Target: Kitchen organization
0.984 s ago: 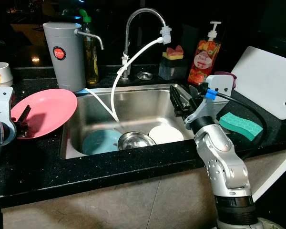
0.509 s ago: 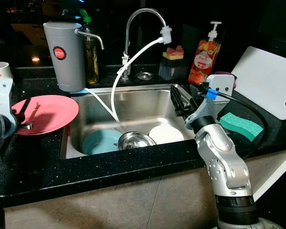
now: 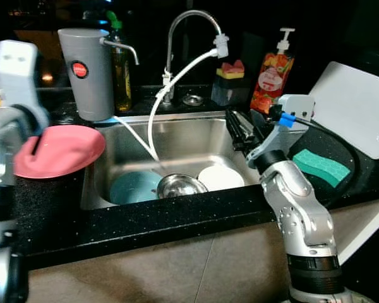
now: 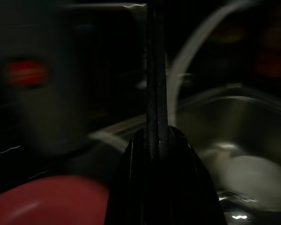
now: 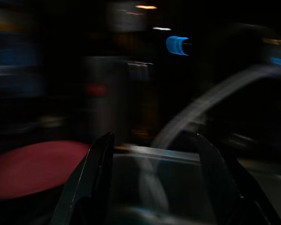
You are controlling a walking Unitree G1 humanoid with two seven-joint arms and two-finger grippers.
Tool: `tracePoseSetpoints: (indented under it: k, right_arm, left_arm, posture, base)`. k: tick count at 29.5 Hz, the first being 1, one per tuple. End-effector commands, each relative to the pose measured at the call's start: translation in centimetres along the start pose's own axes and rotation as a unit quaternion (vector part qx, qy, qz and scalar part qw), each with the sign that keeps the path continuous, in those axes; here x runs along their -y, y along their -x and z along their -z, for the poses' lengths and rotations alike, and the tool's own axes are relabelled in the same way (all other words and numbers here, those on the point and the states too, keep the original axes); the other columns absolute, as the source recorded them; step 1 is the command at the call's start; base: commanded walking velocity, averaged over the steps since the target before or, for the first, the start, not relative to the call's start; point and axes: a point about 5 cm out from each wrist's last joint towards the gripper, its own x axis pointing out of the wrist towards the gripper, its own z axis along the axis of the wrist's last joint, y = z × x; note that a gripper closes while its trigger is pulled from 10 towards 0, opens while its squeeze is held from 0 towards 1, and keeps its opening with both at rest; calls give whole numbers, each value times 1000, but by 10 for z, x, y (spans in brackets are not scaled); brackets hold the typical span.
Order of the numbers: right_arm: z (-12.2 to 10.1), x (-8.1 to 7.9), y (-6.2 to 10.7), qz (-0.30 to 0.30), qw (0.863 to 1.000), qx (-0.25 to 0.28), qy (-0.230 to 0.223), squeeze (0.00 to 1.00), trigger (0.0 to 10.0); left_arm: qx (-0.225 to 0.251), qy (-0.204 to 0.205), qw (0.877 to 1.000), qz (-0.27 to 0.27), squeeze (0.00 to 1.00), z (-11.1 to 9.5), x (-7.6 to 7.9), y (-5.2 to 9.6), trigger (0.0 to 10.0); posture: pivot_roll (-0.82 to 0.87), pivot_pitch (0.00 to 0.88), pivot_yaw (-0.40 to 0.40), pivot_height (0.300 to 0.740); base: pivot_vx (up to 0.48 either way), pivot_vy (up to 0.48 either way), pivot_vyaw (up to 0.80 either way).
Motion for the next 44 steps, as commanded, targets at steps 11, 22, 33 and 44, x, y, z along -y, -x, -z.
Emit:
tracePoseSetpoints:
  k: [11, 22, 33, 44]
  right_arm:
    - [5, -39, 12, -125, 974, 2, -188, 0, 10000]
    - [19, -41, 18, -137, 977, -47, -157, 0, 10000]
    - [23, -44, 21, -145, 969, -59, -193, 0, 10000]
    - [17, -47, 17, -155, 948, -22, -277, 0, 10000]
  left_arm:
    - [112, 101, 968, 201, 0, -21, 81, -6, 10000]
    - [135, 136, 955, 228, 0, -25, 81, 1, 10000]
    - [136, 182, 939, 259, 0, -23, 86, 6, 10000]
    - [114, 252, 913, 300, 0, -8, 108, 11, 10000]
  posture:
    - [17, 78, -61, 740]
    - [14, 78, -68, 740]
    - [19, 78, -73, 740]
    - [19, 72, -72, 740]
  base:
    - [0, 0, 0]
    - [0, 0, 0]
    - [0, 0, 0]
    - [0, 0, 0]
